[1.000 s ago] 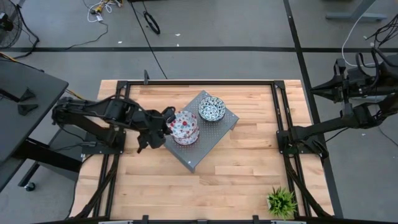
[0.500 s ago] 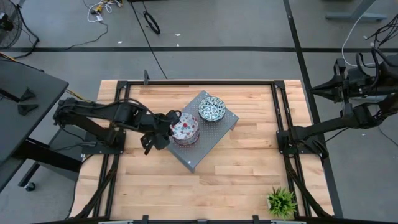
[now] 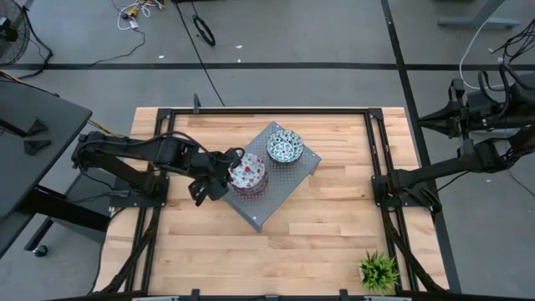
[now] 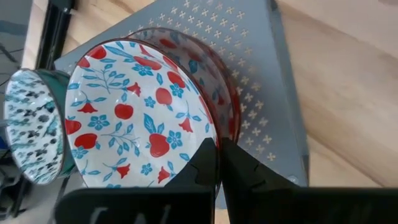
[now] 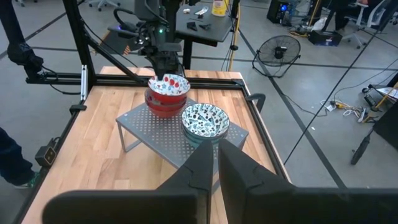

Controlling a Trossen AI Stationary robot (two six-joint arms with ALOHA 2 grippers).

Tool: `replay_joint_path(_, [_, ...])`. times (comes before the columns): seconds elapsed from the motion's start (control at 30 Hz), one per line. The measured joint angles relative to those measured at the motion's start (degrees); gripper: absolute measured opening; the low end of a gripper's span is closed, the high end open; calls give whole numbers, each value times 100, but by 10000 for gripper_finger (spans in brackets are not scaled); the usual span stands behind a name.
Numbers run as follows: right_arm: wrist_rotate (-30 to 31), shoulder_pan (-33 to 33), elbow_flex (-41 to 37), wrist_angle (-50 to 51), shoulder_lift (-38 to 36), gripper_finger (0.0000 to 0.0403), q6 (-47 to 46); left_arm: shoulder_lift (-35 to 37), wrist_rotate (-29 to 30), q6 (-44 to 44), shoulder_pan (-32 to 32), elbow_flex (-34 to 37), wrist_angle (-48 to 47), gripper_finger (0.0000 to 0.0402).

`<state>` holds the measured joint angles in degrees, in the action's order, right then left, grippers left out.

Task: Pick & Place Mini bowls
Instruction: Stack the red patterned bowl on top of the red patterned bowls on the shelf

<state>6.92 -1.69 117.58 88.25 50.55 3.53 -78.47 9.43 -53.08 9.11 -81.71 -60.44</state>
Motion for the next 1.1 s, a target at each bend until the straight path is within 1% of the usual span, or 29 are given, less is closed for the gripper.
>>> replay_joint_path(0.1, [0, 0, -2, -2, 1, 27, 0, -38, -186, 10, 77, 4, 4, 11])
replay_joint_path(0.63, [0, 0, 0, 0, 2, 27, 0, -38, -182, 79, 153, 2, 81, 8])
replay_joint_path(0.8, [0, -2, -2, -2, 0, 27, 2, -74, -176, 76, 131, 0, 214, 16])
replay_joint_path(1.0, [0, 0, -2, 0, 2, 27, 0, -196, -174, 81, 131, 2, 247, 8])
replay_joint_path(1.1, [0, -2, -2, 0, 0, 27, 1, -191, -160, 19, 131, 2, 264, 17])
